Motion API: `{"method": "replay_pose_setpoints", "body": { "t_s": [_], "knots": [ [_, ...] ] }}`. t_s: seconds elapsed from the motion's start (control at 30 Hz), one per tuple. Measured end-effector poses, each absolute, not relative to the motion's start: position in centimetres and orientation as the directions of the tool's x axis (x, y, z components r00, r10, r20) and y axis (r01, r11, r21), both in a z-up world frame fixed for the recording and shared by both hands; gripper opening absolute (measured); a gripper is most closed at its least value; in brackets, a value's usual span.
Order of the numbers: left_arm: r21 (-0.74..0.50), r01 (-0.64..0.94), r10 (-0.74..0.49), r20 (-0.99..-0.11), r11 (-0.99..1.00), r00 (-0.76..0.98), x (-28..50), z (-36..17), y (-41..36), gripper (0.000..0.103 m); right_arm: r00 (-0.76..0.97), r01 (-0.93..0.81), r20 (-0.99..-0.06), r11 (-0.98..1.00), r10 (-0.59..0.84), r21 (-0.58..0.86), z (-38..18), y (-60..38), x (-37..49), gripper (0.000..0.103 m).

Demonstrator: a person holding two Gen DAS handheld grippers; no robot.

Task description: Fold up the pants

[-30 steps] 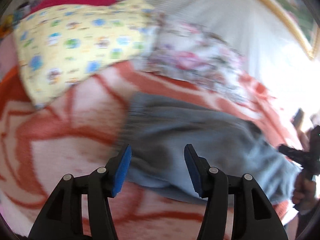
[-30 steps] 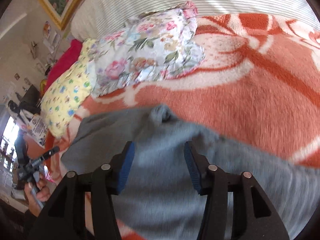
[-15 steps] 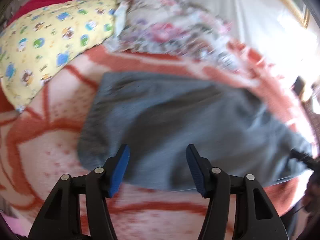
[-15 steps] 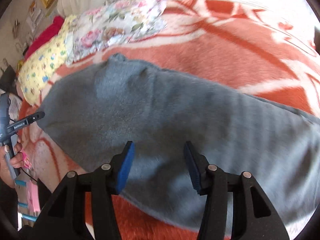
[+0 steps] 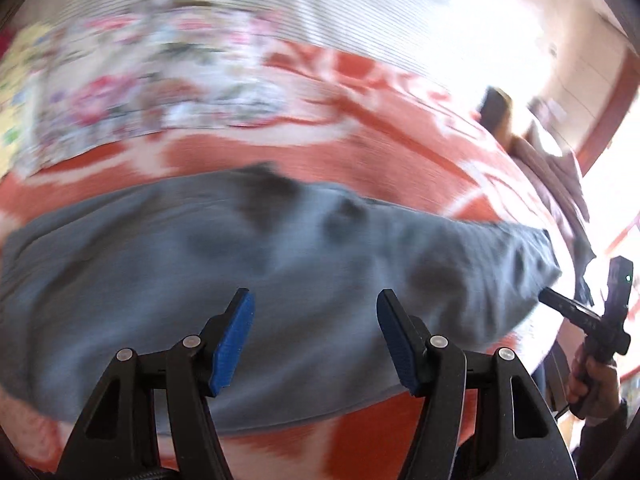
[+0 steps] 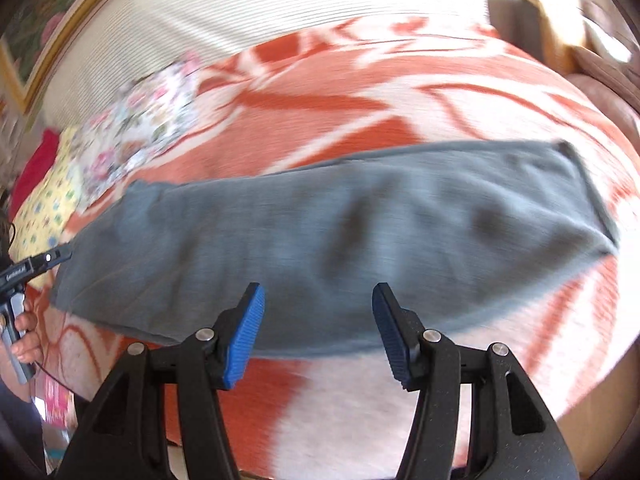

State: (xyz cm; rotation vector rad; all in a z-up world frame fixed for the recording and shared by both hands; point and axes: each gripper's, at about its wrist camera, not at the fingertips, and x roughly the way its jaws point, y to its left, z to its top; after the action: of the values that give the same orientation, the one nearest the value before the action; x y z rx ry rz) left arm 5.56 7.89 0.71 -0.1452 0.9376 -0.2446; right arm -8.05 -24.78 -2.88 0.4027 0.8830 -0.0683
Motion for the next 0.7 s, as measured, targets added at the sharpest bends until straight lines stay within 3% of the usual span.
{"method": "replay_pose_setpoints", "body": {
  "t_s": [0.43,0.7],
  "knots": [
    [-0.196,0.391,-0.371,-0.817,0.899,0.442,9.3,0.0,-6.6,0.067,0.702,0.441,-0.712,0.794,-0.016,0.417,-3.9,-33.4,-14.0,0.058],
    [-0.131,0.54,-0.369,-0.858,0.831,0.359,13.0,-0.6,-15.6,0.068,0.757,0.509,-0.654,0.627,0.0,0.59,-5.9,-37.9,-16.0,0.058]
  ]
}}
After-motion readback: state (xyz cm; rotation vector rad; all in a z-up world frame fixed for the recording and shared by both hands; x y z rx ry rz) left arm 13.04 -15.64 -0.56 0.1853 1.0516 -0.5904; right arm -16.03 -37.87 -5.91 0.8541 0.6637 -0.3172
